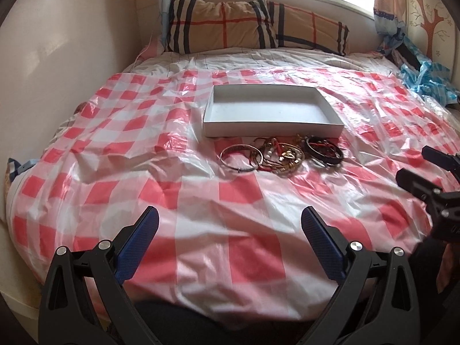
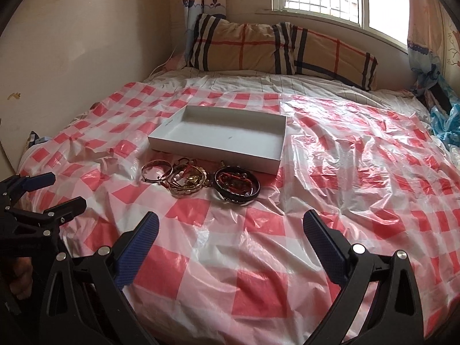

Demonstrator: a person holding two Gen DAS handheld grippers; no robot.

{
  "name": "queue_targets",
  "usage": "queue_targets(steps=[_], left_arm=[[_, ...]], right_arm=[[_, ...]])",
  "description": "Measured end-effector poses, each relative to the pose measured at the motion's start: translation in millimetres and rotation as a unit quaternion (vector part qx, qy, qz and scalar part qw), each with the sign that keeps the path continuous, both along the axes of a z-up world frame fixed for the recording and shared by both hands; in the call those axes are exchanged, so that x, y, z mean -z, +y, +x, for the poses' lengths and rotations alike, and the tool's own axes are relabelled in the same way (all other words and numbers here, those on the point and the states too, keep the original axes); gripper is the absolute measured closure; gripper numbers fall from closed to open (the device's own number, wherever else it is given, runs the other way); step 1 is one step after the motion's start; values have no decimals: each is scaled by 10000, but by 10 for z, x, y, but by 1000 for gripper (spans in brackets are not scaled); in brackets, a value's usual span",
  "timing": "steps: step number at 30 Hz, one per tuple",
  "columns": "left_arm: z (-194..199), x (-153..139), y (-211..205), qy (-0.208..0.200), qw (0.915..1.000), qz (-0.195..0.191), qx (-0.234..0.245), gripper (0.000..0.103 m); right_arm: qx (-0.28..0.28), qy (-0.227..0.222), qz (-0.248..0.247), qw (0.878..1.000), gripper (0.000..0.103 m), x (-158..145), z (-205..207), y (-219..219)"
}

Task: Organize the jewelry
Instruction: 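Move both tools down toward the bracelet pile beside the white tray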

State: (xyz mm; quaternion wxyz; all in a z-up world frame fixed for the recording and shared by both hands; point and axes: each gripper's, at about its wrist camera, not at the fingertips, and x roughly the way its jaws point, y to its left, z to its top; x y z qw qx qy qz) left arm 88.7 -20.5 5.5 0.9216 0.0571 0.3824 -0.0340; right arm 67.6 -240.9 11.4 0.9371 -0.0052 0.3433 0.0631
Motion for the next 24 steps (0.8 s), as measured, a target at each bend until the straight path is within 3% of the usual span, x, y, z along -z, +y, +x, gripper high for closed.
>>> queue_targets(steps=[13, 19, 24], left_arm=[[1296, 467, -207, 533, 9979, 379, -18, 8], [1395, 669, -195, 801, 9964, 263, 78, 8], [1421, 688, -240, 790, 9963, 288, 166, 8]], right_arm=[[-108, 1044, 115, 9944, 7, 583, 1256, -44], [-279, 1348, 76, 9905, 7, 754, 1504, 31], [-338, 1489, 168, 9881, 7, 839, 1629, 39]])
